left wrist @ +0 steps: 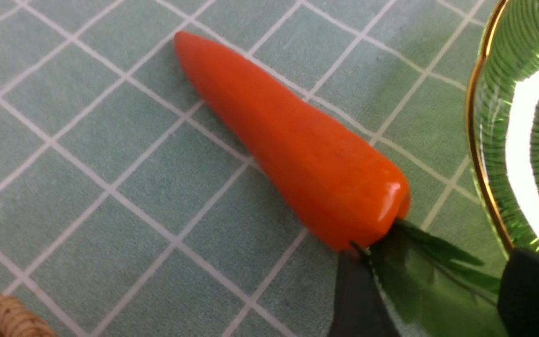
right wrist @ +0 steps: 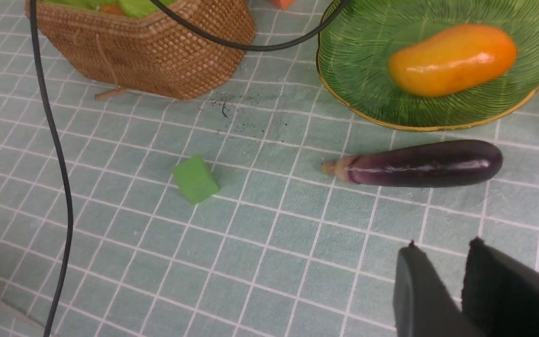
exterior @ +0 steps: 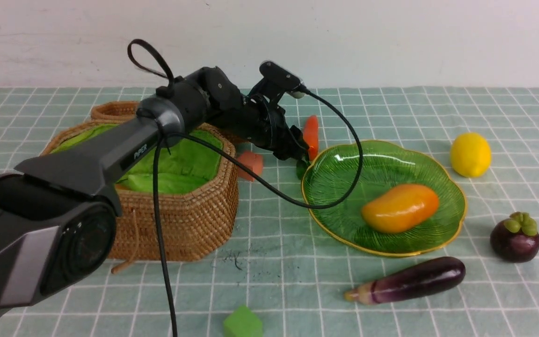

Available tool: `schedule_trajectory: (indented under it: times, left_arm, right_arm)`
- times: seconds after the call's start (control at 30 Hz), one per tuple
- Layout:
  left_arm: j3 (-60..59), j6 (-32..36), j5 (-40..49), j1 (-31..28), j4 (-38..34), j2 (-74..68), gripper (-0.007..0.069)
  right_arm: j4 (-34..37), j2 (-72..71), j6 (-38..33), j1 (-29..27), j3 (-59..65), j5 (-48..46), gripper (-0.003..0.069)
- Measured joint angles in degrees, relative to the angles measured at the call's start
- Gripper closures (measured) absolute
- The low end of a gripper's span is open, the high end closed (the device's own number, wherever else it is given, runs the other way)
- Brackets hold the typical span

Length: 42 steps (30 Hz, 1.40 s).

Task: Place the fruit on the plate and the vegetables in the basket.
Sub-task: Use the left arm to grab a carrot and put it into the left basket

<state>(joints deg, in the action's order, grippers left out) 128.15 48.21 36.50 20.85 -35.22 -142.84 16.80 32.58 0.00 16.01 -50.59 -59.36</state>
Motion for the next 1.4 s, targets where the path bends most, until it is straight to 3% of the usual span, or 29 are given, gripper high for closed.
schedule_trajectory:
  times: [0.8,1.1,1.4]
  left_arm:
    - [0.0,-0.3,1.2,0.0,-2.3,1.4,0.0197]
    - [0.0,-2.6,0.1,0.0,-3.2,-0.3,0.0125]
    - [0.0,-2.6,-1.4,0.0,-3.3,-0.9,0.0106]
  right_arm:
    - [0.5,0.0,0.0,0.0,0.0,-0.1,0.0498]
    - [0.5,0.0,0.0,0.0,0.1,0.1,0.0498]
    - [0.6,0.0,0.0,0.0,0.1,0.1,0.0498]
